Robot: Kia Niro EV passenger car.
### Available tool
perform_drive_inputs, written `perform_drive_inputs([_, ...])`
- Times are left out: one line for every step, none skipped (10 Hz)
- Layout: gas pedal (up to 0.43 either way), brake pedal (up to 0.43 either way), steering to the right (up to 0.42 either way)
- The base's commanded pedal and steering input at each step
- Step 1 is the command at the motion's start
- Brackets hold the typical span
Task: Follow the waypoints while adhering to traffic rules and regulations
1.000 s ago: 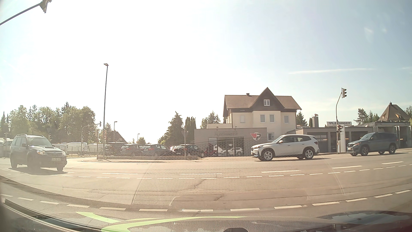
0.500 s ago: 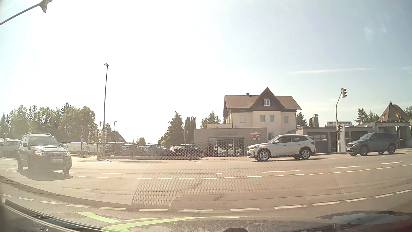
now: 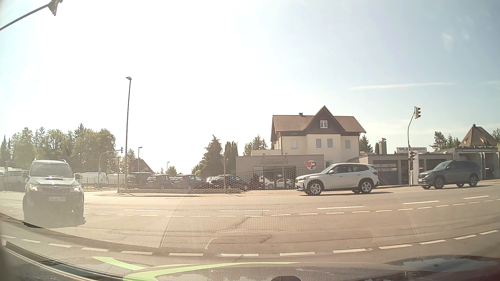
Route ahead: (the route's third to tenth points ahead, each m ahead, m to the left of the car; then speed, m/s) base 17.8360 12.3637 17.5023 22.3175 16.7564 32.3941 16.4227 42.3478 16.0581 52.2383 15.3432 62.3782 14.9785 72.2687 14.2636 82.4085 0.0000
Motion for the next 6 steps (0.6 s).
perform_drive_inputs([0.0, 0.354, -0.002])
perform_drive_inputs([0.0, 0.354, -0.002])
perform_drive_inputs([0.0, 0.354, -0.002])
perform_drive_inputs([0.0, 0.354, -0.002])
perform_drive_inputs([0.0, 0.354, -0.002])
perform_drive_inputs([0.0, 0.354, -0.002])
